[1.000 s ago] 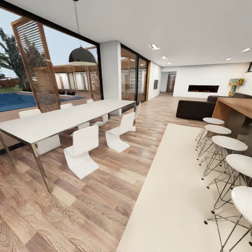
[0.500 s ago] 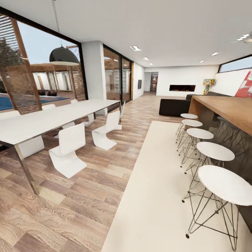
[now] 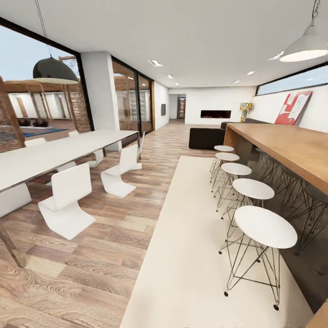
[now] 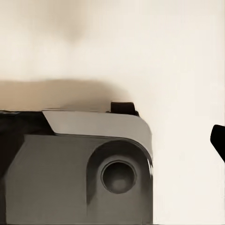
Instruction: Set up a coffee station on the kitchen countertop: keep the coffee maker on the countertop, move the bottle of coffee from the kitchen shelf to the counter next to the coffee maker, place a paper coffee filter on top of the coffee maker, put the saucer next to the coffee maker with the coffee cup on the saucer, and place the electric kettle next to the coffee maker.
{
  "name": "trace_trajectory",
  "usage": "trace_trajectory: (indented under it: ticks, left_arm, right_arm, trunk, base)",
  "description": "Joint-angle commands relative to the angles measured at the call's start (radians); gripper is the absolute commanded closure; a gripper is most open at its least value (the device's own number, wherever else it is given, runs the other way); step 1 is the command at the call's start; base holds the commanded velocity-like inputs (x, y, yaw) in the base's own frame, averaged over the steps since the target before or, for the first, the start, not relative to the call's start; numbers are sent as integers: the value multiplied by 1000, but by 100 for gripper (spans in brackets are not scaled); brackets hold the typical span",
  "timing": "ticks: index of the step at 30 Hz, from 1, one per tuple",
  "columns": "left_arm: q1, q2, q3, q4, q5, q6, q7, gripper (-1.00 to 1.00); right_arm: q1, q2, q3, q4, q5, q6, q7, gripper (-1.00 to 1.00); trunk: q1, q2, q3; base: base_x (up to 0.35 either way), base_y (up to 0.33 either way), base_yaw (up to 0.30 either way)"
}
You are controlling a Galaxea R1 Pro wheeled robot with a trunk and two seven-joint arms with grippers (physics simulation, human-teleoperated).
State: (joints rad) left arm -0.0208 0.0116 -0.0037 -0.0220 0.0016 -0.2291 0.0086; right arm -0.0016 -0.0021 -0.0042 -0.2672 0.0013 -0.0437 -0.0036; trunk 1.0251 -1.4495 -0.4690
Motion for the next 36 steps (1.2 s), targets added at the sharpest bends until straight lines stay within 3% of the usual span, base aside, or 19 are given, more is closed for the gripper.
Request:
trace_trajectory:
  ticks: [1, 8, 13, 15, 25, 36]
  left_arm:
    - [-6, 1, 0, -8, 0, -6, 1, -100]
    - [-101, 20, 10, -143, 9, -3, 15, -100]
    - [-218, 21, 11, -170, 13, -11, 61, -100]
    - [-240, 29, 14, -170, 14, -22, 63, -100]
    - [-231, 41, 13, -158, 16, -54, 52, -100]
    - [-231, 42, 11, -156, 8, -56, 48, -100]
  right_arm:
    - [0, -4, -1, -18, 0, -2, 0, -100]
    - [-1, -34, -2, -210, -4, -2, 7, -100]
    - [-4, -36, -2, -399, -6, -2, 8, -100]
    - [-4, -36, -3, -434, -6, -2, 9, -100]
    - [-5, -36, -3, -357, -10, -49, 8, -100]
    - [-5, -35, -3, -350, -9, -73, 7, -100]
  trunk:
    - [0, 0, -1]
    - [0, 0, -1]
    - [0, 0, -1]
    - [0, 0, -1]
    - [0, 0, -1]
    - [0, 0, -5]
  base:
    - [0, 0, -265]
    - [0, 0, -273]
    - [0, 0, -284]
    - [0, 0, -288]
    - [0, 0, -291]
    - [0, 0, -292]
